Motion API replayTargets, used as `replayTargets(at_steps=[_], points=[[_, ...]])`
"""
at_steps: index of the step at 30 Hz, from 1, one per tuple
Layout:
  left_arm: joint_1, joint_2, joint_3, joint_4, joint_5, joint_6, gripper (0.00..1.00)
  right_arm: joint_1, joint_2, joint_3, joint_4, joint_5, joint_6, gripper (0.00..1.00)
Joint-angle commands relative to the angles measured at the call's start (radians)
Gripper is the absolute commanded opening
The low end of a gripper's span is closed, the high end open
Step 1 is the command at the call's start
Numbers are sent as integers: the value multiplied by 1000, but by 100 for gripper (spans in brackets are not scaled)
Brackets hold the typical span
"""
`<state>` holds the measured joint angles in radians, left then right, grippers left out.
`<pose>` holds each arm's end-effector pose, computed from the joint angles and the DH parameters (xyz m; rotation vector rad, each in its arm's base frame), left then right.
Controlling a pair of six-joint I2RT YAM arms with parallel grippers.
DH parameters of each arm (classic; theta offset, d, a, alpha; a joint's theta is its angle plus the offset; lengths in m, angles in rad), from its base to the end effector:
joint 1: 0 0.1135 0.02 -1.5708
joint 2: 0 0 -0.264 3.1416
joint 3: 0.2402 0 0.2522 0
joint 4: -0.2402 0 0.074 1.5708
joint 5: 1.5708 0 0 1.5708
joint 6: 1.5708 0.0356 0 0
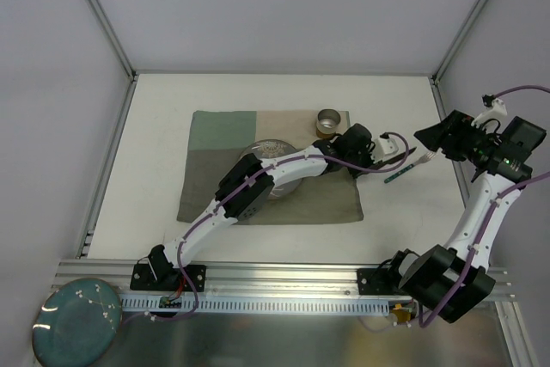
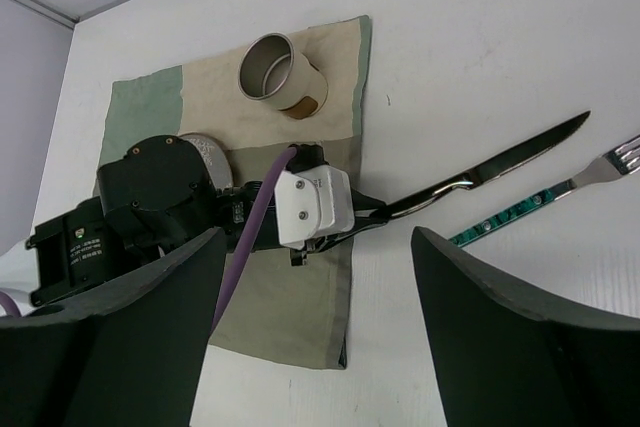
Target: Set the dinner table for one person
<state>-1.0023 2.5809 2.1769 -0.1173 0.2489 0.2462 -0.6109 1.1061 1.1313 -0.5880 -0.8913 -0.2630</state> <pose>0.3084 -0.4990 0.1587 1.3831 1.6536 -0.7094 0.2015 -0.1073 0.3642 -0.1613 1.9236 0.3723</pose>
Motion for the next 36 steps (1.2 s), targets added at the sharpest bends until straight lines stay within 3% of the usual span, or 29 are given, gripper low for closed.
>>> replayTargets(at_steps=[1, 21, 36], points=[[-9, -117, 17, -11, -34, 33, 0, -12, 11, 1, 40, -28, -1, 78], [-10, -196, 57, -50, -66, 73, 0, -9, 75, -30, 119, -47, 67, 76], [-6, -222, -204, -53, -66, 22, 0, -7, 44, -4, 114, -81, 91, 76]])
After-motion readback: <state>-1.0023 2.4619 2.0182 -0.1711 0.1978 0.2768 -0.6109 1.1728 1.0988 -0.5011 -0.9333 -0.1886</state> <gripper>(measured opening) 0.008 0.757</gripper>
